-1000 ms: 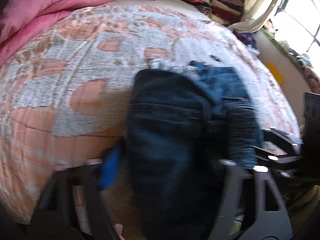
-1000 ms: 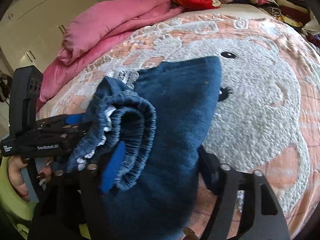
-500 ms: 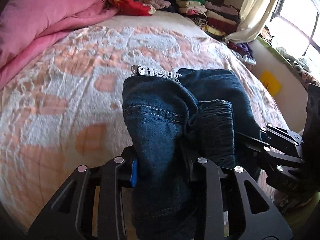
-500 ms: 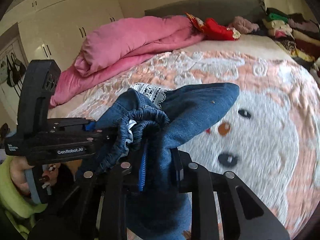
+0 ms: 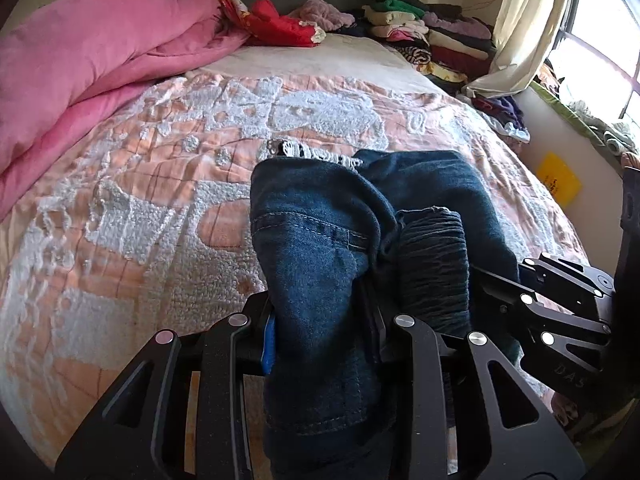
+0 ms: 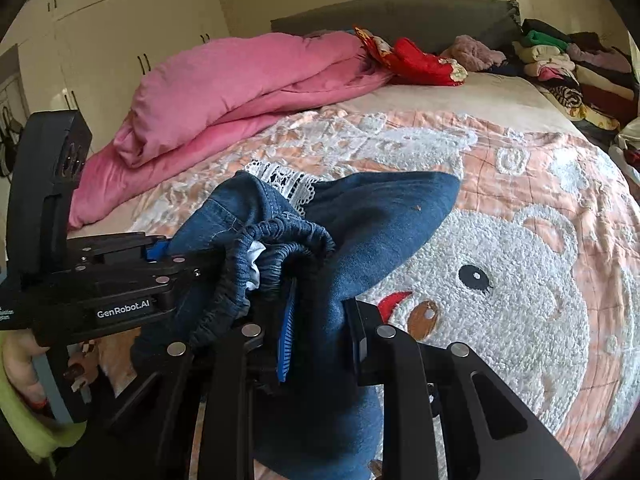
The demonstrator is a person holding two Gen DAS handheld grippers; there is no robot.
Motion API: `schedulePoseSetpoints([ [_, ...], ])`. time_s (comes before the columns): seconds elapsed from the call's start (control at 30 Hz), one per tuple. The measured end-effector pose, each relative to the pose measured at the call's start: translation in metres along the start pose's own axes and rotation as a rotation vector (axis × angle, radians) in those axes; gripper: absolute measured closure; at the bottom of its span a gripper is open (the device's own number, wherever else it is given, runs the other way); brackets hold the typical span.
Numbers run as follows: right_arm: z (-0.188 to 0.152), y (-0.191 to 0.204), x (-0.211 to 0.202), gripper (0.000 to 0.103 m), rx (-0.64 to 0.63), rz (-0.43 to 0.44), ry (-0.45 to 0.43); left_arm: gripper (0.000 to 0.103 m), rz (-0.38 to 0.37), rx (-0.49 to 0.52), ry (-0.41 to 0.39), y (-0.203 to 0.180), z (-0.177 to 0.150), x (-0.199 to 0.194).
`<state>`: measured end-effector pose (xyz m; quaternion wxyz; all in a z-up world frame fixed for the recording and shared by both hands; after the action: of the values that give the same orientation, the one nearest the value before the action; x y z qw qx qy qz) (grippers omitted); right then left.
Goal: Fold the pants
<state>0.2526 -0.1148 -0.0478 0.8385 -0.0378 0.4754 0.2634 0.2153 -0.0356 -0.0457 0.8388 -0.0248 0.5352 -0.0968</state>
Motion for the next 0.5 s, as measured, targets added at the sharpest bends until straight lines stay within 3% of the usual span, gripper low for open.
schedulePoseSetpoints([
  [0.2, -0.007, -0.021, 0.016, 0.078, 0.055, -0.089, 0.063, 0.071, 0.039, -0.002, 0.033, 0.005, -0.005, 0.016],
  [0.33, -0.014, -0.031, 0.020, 0.056, 0.074, -0.138, 0.082, 0.059, 0.046, -0.015, 0.049, 0.012, -0.007, 0.023],
  [0.43, -0.019, -0.038, 0.023, 0.051, 0.082, -0.153, 0.099, 0.049, 0.054, -0.019, 0.057, 0.015, -0.008, 0.027],
  [0.5, -0.024, -0.043, 0.027, 0.048, 0.089, -0.168, 0.120, 0.047, 0.053, -0.025, 0.063, 0.016, -0.010, 0.030],
])
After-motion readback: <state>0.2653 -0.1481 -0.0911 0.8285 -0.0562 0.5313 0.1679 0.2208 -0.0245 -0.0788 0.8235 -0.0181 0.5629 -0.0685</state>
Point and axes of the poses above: each gripper's, at about its wrist camera, not at the fingertips, and x roughly the way its jaws point, y to its left, z to its top, the point moved 7 cm from there along x, roughly the way its jaws point, and after that the axes turned 15 degrees about y, right-handed, at the moved point
